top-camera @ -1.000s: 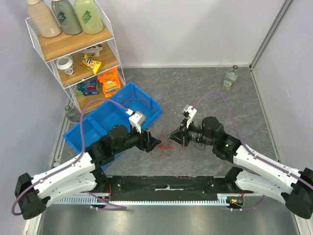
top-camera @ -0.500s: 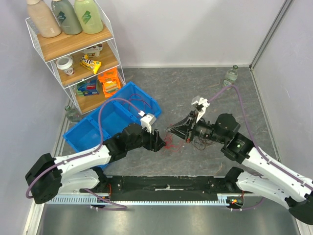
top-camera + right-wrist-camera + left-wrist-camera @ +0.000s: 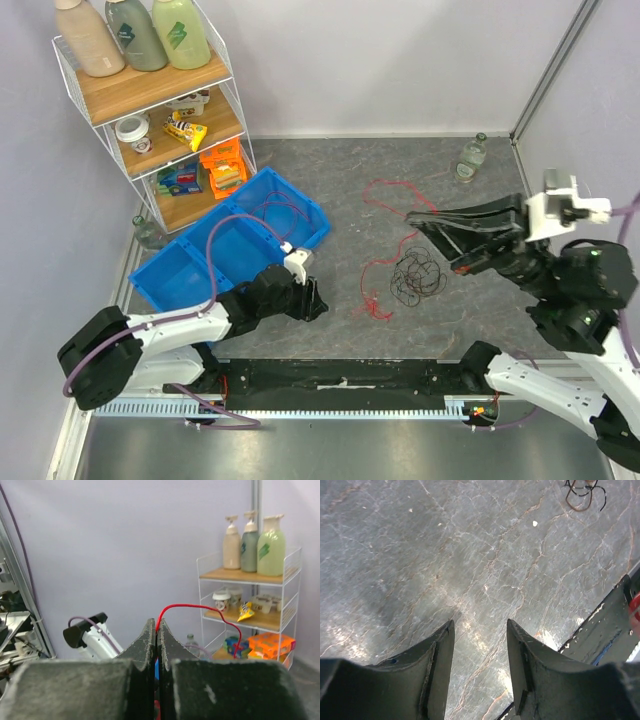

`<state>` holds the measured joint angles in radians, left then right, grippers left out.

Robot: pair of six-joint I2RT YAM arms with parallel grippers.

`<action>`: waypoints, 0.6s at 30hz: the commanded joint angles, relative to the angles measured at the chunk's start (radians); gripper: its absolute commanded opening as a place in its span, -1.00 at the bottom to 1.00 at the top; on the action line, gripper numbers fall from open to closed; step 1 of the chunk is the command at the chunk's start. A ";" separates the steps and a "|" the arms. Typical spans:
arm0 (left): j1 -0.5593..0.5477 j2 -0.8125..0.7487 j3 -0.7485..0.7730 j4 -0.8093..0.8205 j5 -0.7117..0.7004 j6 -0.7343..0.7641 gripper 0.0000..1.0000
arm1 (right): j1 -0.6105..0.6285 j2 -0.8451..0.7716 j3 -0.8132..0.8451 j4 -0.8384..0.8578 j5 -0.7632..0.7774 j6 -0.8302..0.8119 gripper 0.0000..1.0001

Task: Untangle the cables

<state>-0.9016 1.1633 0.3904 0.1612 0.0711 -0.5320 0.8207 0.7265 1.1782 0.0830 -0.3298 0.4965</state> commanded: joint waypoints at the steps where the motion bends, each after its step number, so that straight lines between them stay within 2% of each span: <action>1: 0.004 -0.092 -0.007 0.003 -0.066 -0.022 0.02 | 0.001 -0.022 0.008 -0.034 0.103 -0.059 -1.00; 6: 0.004 -0.174 -0.016 -0.026 -0.076 -0.003 0.00 | 0.001 -0.030 0.023 -0.059 0.149 -0.084 -1.00; 12: 0.003 -0.371 -0.021 0.177 0.238 0.027 0.48 | 0.003 0.022 -0.015 -0.052 0.094 -0.033 -1.00; 15: 0.003 -0.427 0.013 0.228 0.259 0.040 0.53 | 0.001 0.022 -0.037 -0.023 0.078 -0.010 -1.00; 18: -0.002 -0.390 0.054 0.279 0.257 0.052 0.55 | 0.001 0.036 -0.057 0.014 0.054 0.016 -1.00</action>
<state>-0.8989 0.7467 0.3737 0.2955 0.2592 -0.5228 0.8207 0.7536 1.1408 0.0372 -0.2382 0.4694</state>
